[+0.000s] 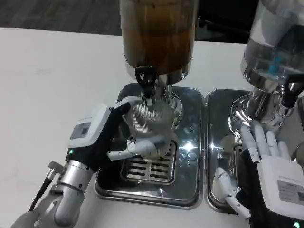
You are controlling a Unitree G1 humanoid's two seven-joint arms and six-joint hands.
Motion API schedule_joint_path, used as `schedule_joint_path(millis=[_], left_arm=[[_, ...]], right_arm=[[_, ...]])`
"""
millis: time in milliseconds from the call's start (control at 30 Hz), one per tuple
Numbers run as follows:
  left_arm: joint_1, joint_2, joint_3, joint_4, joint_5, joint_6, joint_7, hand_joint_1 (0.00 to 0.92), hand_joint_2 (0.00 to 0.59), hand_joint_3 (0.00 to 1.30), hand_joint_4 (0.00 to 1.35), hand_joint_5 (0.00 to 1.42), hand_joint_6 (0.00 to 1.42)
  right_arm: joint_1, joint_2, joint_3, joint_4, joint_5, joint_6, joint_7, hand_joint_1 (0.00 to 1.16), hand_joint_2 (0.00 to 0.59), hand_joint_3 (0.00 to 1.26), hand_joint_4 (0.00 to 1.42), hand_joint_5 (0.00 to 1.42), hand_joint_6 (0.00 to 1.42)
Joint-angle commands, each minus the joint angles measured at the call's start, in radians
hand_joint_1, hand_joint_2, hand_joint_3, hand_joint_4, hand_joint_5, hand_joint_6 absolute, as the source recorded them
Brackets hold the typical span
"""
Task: Grasp the cup under the faucet to collect the drink, then remove the cup.
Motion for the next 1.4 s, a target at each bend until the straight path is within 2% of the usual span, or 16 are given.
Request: schedule_joint_path(millis=[33, 267, 500, 667, 733, 833, 867, 900, 1033, 1100, 1300, 1400], left_arm=[[0.01, 0.012, 0.023, -0.004, -0.033, -0.025, -0.015, 0.024, 0.004, 0.27, 0.54, 0.81, 0.93], [0.036, 0.027, 0.036, -0.043, -0.044, -0.047, 0.008, 0.0, 0.0, 0.25, 0.49, 0.74, 0.86], [0.12, 0.042, 0.142, -0.154, -0.127, -0.072, -0.006, 0.0, 0.0, 0.26, 0.52, 0.73, 0.82], [0.171, 0.049, 0.199, -0.204, -0.196, -0.073, -0.062, 0.0, 0.0, 0.23, 0.47, 0.66, 0.73], [0.191, 0.05, 0.223, -0.225, -0.233, -0.078, -0.1, 0.0, 0.0, 0.21, 0.39, 0.58, 0.64], [0.243, 0.064, 0.273, -0.281, -0.347, -0.1, -0.214, 0.0, 0.0, 0.19, 0.37, 0.57, 0.61], [0.266, 0.073, 0.289, -0.312, -0.406, -0.109, -0.278, 0.0, 0.0, 0.18, 0.32, 0.57, 0.61], [0.286, 0.083, 0.301, -0.342, -0.46, -0.114, -0.343, 0.0, 0.0, 0.14, 0.23, 0.49, 0.49], [0.349, 0.105, 0.336, -0.459, -0.644, -0.108, -0.57, 0.0, 0.016, 0.02, 0.03, 0.25, 0.2], [0.378, 0.111, 0.354, -0.534, -0.753, -0.084, -0.687, 0.0, 0.02, 0.0, 0.0, 0.16, 0.12], [0.407, 0.108, 0.394, -0.717, -0.976, 0.022, -0.929, 0.0, 0.023, 0.0, 0.0, 0.09, 0.08], [0.403, 0.102, 0.412, -0.781, -1.023, 0.069, -1.001, 0.0, 0.024, 0.0, 0.0, 0.07, 0.06]], right_arm=[[-0.009, -0.006, 0.001, 0.016, 0.01, -0.01, -0.004, 0.03, 0.461, 0.08, 0.0, 0.0, 0.0], [-0.021, -0.012, -0.001, 0.023, 0.014, -0.015, -0.002, 0.03, 0.461, 0.08, 0.0, 0.0, 0.0], [-0.028, -0.024, 0.001, 0.033, 0.014, -0.016, 0.005, 0.04, 0.461, 0.08, 0.0, 0.0, 0.0], [-0.044, -0.031, 0.001, 0.044, 0.02, -0.02, 0.011, 0.04, 0.461, 0.08, 0.0, 0.0, 0.0], [-0.047, -0.033, 0.002, 0.044, 0.023, -0.019, 0.013, 0.04, 0.461, 0.08, 0.0, 0.0, 0.0], [-0.042, -0.035, 0.005, 0.036, 0.026, -0.02, 0.017, 0.04, 0.461, 0.08, 0.0, 0.0, 0.0], [-0.041, -0.036, 0.005, 0.034, 0.026, -0.02, 0.018, 0.04, 0.461, 0.08, 0.0, 0.0, 0.0], [-0.039, -0.037, 0.006, 0.032, 0.028, -0.022, 0.021, 0.05, 0.453, 0.07, 0.0, 0.0, 0.0], [-0.042, -0.049, 0.006, 0.027, 0.043, -0.041, 0.031, 0.09, 0.414, 0.05, 0.0, 0.0, 0.0], [-0.046, -0.056, 0.005, 0.027, 0.055, -0.054, 0.041, 0.12, 0.394, 0.03, 0.0, 0.0, 0.0], [-0.057, -0.064, -0.001, 0.032, 0.085, -0.077, 0.064, 0.14, 0.373, 0.01, 0.0, 0.0, 0.0], [-0.059, -0.064, -0.001, 0.035, 0.089, -0.079, 0.063, 0.14, 0.358, 0.01, 0.0, 0.0, 0.0]])
